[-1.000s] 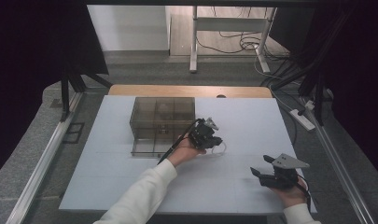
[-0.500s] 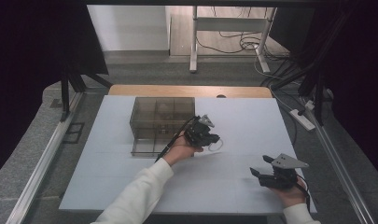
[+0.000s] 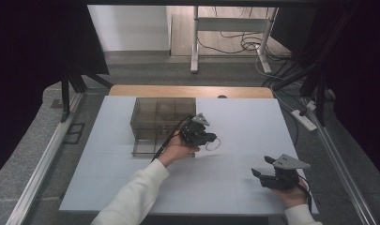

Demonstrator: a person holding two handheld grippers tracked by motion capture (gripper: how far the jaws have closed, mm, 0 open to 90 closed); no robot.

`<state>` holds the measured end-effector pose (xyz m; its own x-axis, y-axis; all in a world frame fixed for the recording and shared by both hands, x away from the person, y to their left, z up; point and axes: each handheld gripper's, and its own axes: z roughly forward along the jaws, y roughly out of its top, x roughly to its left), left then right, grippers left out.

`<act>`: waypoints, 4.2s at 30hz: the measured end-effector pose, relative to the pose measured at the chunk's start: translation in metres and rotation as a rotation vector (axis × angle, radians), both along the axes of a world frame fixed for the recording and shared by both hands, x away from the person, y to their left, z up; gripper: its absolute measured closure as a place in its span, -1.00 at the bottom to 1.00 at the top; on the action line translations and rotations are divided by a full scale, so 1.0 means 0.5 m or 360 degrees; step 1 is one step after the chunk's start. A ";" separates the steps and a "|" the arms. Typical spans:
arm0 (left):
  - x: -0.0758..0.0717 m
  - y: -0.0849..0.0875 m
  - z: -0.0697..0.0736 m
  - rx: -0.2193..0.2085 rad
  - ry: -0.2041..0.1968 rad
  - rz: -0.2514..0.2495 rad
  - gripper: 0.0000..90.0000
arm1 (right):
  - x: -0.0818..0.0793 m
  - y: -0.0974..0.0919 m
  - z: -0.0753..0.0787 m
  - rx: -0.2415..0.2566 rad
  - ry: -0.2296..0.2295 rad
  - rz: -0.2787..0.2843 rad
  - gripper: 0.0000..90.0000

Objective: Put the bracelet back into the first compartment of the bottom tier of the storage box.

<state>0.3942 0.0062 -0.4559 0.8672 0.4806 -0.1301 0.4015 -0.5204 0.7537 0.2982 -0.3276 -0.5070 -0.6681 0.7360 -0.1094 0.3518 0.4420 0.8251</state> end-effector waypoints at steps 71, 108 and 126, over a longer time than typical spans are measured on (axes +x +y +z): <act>-0.048 0.202 0.016 -0.0164 -0.0041 0.0248 0.92 | 0.003 0.005 -0.007 -0.0027 0.0011 0.0001 -0.40; -0.073 0.287 0.005 -0.0195 -0.0033 0.0410 0.92 | 0.003 0.007 -0.008 -0.0055 0.0018 0.0014 -0.40; -0.090 0.348 0.009 -0.0213 -0.0054 0.0523 0.92 | 0.003 0.008 -0.009 -0.0057 0.0022 0.0013 -0.40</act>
<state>0.3493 0.1803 -0.4514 0.6742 0.7152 -0.1846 0.5044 -0.2632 0.8224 0.2996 -0.3238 -0.5115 -0.6757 0.7263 -0.1263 0.3591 0.4739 0.8040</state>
